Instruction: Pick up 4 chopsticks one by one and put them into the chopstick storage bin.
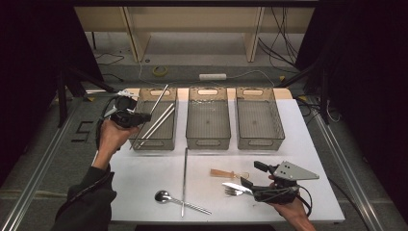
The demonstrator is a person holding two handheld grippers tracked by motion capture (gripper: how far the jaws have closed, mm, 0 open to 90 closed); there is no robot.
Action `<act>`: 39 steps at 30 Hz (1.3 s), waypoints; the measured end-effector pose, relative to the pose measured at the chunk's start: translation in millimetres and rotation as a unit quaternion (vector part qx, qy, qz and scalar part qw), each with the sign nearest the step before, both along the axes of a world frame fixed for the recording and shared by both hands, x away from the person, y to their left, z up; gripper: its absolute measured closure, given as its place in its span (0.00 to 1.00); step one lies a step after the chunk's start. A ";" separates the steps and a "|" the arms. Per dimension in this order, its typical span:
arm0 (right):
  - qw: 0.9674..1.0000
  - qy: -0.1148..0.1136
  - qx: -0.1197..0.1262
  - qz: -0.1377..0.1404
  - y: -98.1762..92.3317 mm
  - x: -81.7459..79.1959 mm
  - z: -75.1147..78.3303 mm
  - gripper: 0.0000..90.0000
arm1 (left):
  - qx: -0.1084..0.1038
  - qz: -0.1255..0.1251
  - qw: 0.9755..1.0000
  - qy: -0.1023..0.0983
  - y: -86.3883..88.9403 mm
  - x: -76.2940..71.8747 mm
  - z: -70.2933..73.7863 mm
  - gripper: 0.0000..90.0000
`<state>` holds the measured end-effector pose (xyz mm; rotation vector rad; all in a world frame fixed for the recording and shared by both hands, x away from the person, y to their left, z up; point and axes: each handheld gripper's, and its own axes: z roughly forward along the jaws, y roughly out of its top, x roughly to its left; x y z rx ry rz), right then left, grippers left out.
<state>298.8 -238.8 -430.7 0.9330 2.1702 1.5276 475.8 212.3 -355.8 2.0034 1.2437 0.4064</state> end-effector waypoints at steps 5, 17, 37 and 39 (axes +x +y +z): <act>1.000 0.001 0.000 0.001 0.0 0.6 -0.5 0.29 | 0.003 0.006 1.000 -0.009 1.1 14.8 2.5 0.94; 1.000 0.001 0.001 0.003 0.3 0.8 -1.1 0.29 | -0.008 0.024 1.000 -0.015 7.6 43.4 -7.2 0.94; 1.000 0.001 0.002 0.004 0.1 0.1 -1.0 0.29 | -0.017 0.051 0.998 -0.025 15.5 55.8 -41.9 0.94; 1.000 0.001 0.003 0.003 -0.2 0.0 -0.9 0.29 | -0.021 0.054 0.998 -0.026 16.2 55.9 -44.9 0.94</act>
